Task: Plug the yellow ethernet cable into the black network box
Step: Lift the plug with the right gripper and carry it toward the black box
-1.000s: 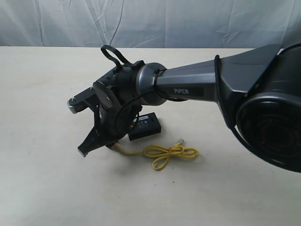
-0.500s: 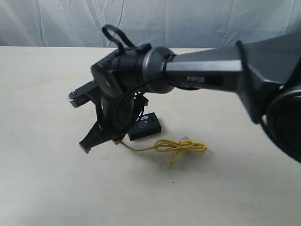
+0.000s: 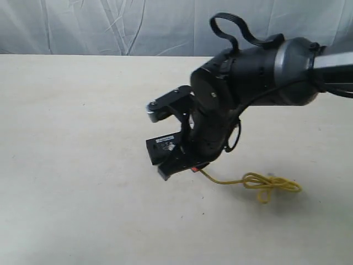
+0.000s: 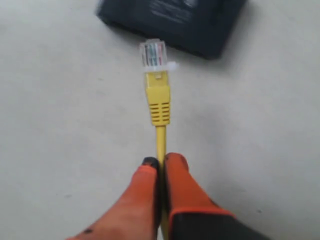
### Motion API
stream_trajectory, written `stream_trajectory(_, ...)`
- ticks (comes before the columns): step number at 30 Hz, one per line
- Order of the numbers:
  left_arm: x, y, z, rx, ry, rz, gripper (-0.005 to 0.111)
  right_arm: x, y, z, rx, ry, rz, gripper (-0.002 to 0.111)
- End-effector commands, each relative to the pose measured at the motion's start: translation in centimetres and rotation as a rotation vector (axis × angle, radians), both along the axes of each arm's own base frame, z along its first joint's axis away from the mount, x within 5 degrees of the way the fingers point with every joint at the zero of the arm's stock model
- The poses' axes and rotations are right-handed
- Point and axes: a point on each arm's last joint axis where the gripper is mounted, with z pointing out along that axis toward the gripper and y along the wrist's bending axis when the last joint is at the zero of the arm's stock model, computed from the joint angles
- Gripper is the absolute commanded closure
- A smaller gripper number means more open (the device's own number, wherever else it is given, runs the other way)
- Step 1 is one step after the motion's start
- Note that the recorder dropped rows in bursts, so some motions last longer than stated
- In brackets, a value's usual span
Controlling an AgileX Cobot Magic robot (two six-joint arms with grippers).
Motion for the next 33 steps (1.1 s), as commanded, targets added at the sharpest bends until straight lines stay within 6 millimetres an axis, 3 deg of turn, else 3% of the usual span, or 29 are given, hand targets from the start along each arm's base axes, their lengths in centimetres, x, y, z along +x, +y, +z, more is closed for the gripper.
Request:
stream_trajectory(1,0.0,0.0,0.0,-0.002,-0.014,-0.002,0.107,1.0,-2.1,-1.2,0.012,-0.003,-0.070,0.109)
stream_trajectory(10,0.0,0.0,0.0,-0.002,-0.014,-0.002,0.107,1.3,-1.5,-4.1,0.012,0.016,-0.032,0.109)
stream_trajectory(14,0.0,0.0,0.0,-0.002,-0.014,-0.002,0.107,1.9,-1.0,-4.3,0.060,-0.039,-0.032,0.109)
stream_trajectory(19,0.0,0.0,0.0,-0.002,-0.014,-0.002,0.107,1.3,-1.5,-4.2,0.013,0.018,-0.034,0.109)
stream_trajectory(26,0.0,0.0,0.0,-0.002,-0.014,-0.002,0.107,0.5,-2.3,-1.3,-0.005,0.030,-0.030,0.109)
stream_trajectory(33,0.0,0.0,0.0,-0.002,-0.014,-0.002,0.107,0.1,-2.6,-3.2,0.078,-0.057,-0.038,0.109)
